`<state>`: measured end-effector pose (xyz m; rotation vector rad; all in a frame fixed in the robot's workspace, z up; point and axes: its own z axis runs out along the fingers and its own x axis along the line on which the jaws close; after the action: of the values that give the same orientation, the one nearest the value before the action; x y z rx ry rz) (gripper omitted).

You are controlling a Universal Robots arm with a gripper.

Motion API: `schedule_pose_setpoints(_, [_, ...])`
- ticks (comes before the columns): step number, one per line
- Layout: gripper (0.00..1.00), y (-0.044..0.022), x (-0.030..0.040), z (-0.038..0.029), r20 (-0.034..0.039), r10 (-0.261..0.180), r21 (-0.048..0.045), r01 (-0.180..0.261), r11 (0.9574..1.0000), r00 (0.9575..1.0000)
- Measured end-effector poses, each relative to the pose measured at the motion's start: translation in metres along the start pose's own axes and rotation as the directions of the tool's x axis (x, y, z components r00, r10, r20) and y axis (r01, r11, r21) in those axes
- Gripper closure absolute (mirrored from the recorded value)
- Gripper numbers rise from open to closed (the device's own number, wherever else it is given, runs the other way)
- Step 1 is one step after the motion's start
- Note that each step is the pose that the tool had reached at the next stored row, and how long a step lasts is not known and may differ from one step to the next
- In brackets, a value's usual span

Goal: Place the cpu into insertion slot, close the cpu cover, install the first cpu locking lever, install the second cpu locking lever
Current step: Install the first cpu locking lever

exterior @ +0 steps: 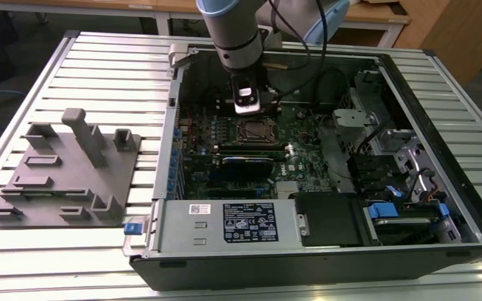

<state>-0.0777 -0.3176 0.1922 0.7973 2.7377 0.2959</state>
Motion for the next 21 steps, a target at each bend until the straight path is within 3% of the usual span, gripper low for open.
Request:
schedule_pose_setpoints(9, [0.9,-0.0017,-0.0004,0.0017,0.0012,-0.001,0.002,0.001,1.0,1.0])
schedule_pose_setpoints(21, [0.9,0.0005,-0.0012,-0.0044,-0.0006,0.0,-0.0012,0.0,1.0,1.0])
